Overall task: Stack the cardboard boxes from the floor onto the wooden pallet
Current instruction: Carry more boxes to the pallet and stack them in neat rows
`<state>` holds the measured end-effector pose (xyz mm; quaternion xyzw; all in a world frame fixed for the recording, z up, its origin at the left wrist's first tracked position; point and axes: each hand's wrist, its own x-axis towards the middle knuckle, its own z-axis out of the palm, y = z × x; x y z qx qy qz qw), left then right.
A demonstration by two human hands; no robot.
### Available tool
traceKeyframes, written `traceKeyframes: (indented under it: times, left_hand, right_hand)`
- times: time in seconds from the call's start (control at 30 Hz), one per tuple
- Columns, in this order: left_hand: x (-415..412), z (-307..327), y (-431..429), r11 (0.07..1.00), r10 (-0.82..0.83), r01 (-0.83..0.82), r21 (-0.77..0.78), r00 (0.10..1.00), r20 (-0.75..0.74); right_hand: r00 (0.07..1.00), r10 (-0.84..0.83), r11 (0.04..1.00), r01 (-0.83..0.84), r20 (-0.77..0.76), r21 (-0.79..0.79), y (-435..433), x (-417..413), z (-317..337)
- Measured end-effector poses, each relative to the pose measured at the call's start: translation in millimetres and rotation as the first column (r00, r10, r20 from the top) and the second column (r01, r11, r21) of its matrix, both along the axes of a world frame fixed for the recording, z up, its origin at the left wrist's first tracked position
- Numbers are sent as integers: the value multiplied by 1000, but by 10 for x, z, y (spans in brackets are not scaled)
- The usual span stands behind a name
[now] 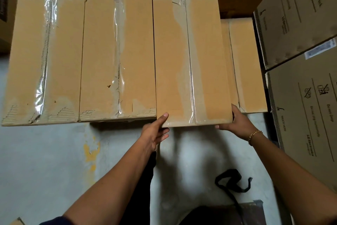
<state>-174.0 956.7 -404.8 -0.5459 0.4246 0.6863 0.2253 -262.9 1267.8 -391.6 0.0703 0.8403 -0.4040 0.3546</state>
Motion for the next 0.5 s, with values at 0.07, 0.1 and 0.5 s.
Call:
traceKeyframes:
  times: [0.07,0.1,0.5]
  left_hand:
    - [-44,-1,-12,1000,11,-11,2,1000,-4]
    - [-64,5,-15,1000,16,-16,2,1000,-4]
    - [-44,1,7,994,98,-94,51,992,-78]
  right_hand:
    - [1000,-1,1000,1,-5,-5,-18,-47,3]
    - [1000,2,1000,-2,-8,-1,-27,-67,10]
    - [1000,17,998,-16,-25,54,-92,-189,47]
